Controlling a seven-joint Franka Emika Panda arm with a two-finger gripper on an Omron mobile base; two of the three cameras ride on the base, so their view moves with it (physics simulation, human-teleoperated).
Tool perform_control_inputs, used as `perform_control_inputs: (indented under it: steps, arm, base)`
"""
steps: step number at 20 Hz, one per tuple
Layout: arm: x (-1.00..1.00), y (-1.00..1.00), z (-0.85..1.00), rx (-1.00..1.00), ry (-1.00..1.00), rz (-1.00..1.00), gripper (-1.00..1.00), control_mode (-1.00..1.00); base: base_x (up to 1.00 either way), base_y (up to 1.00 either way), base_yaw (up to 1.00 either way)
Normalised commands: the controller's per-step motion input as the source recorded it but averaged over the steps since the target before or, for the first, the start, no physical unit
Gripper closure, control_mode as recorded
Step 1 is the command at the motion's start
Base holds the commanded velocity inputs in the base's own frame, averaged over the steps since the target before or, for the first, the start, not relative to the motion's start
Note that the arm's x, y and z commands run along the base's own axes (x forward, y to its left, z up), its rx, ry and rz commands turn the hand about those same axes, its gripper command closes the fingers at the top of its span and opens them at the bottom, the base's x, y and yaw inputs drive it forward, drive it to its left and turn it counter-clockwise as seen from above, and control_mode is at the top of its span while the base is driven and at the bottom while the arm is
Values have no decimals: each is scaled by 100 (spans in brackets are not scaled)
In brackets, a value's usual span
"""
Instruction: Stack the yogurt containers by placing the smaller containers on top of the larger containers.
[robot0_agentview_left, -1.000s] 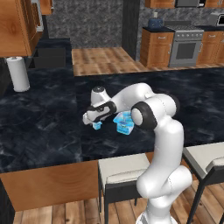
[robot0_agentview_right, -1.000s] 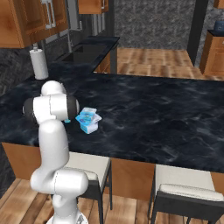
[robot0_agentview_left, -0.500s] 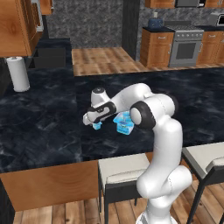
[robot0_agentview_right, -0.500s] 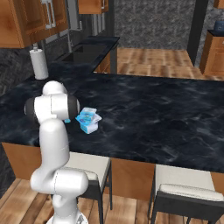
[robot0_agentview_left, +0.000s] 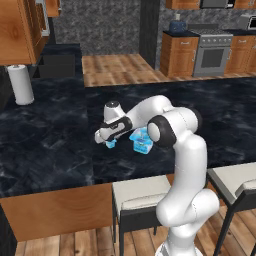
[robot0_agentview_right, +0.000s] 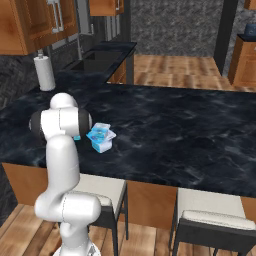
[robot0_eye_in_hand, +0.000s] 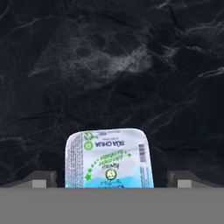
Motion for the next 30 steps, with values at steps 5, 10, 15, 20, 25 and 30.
perform_control_inputs:
  steps: [5, 10, 15, 20, 25, 30]
  arm:
    - [5, 2, -7, 0, 0, 0, -100, -100]
    - [4, 6, -10, 0, 0, 0, -100, -100]
    - [0, 2, -7, 0, 0, 0, -100, -100]
    - [3, 1, -7, 0, 0, 0, -100, -100]
    - [0, 0, 0, 0, 0, 0, 100, -100]
    - [0, 1, 0, 0, 0, 0, 100, -100]
  base:
    - [0, 0, 0]
    - [0, 0, 0]
    - [0, 0, 0]
    - [0, 0, 0]
    - [0, 0, 0]
    - [0, 0, 0]
